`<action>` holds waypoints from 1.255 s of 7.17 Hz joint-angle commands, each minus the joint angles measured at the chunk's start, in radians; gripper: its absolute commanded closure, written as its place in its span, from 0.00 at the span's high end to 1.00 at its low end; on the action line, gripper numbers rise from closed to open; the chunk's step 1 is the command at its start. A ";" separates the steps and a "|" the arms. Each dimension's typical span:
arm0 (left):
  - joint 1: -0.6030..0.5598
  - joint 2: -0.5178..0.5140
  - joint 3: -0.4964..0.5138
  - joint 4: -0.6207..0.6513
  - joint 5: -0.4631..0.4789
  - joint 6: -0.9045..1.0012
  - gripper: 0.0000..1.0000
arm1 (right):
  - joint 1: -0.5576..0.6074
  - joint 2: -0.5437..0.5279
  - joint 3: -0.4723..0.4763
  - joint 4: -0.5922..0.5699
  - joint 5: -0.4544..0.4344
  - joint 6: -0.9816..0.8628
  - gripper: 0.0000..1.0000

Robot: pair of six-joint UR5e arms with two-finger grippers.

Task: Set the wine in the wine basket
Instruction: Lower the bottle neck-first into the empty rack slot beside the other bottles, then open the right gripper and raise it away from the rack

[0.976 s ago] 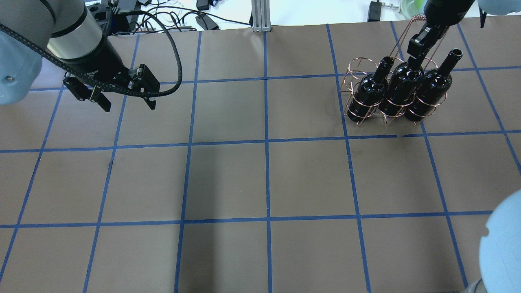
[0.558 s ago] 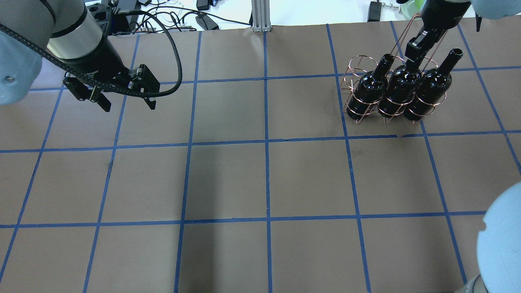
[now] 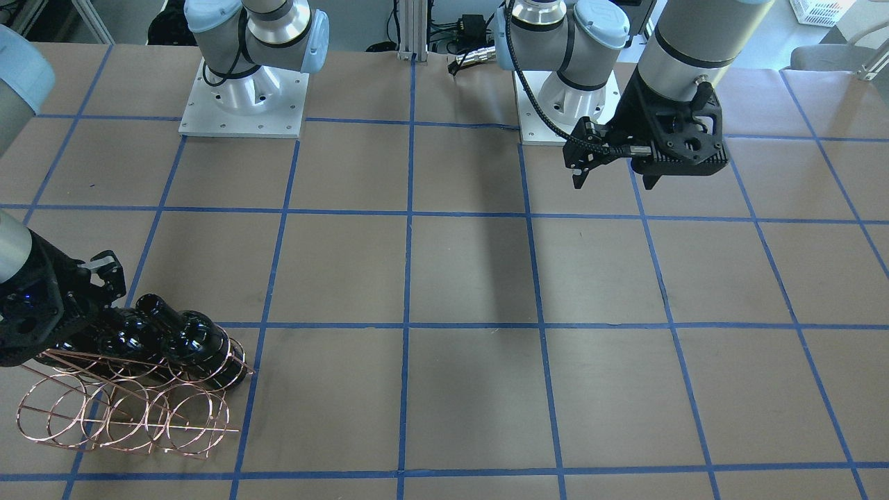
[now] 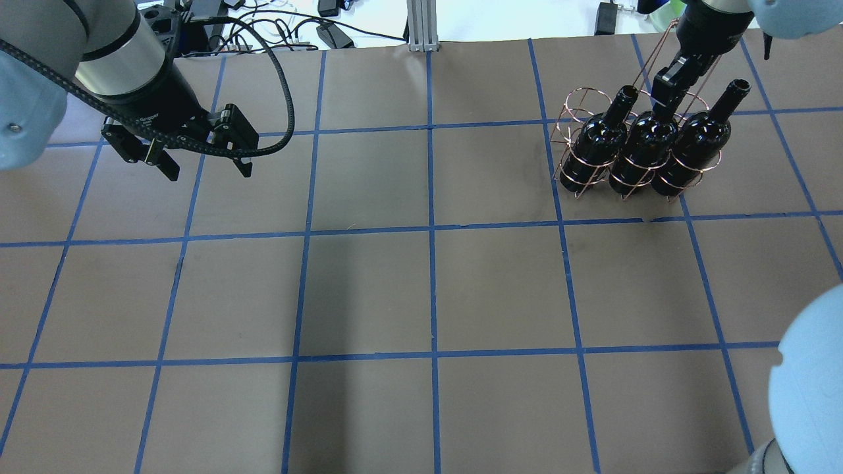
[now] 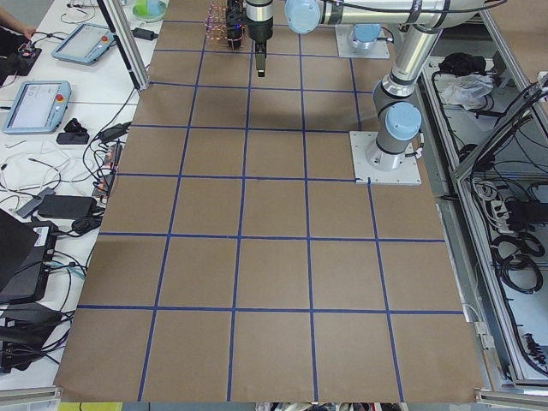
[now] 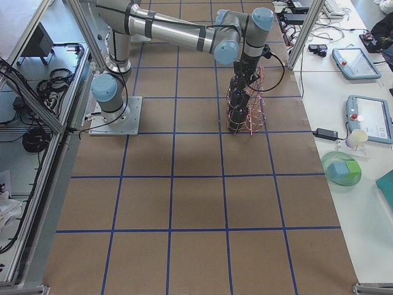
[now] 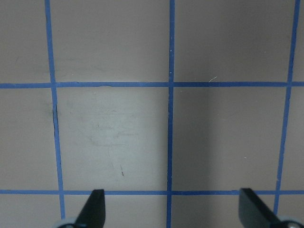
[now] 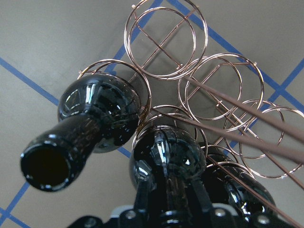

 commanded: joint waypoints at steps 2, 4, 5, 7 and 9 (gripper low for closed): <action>0.001 0.000 0.000 -0.001 0.000 0.000 1.00 | 0.003 -0.075 0.008 0.000 -0.003 0.027 1.00; 0.001 0.000 0.000 -0.001 0.001 0.000 1.00 | 0.003 -0.200 0.008 0.122 -0.003 0.149 1.00; 0.001 0.000 -0.002 -0.001 0.000 0.000 1.00 | 0.003 -0.237 0.007 0.176 -0.003 0.226 1.00; 0.001 0.000 0.000 -0.001 0.000 0.000 1.00 | 0.005 -0.292 0.010 0.210 0.004 0.515 1.00; 0.001 0.000 -0.002 -0.001 0.001 0.000 1.00 | 0.011 -0.349 0.019 0.285 0.081 0.723 1.00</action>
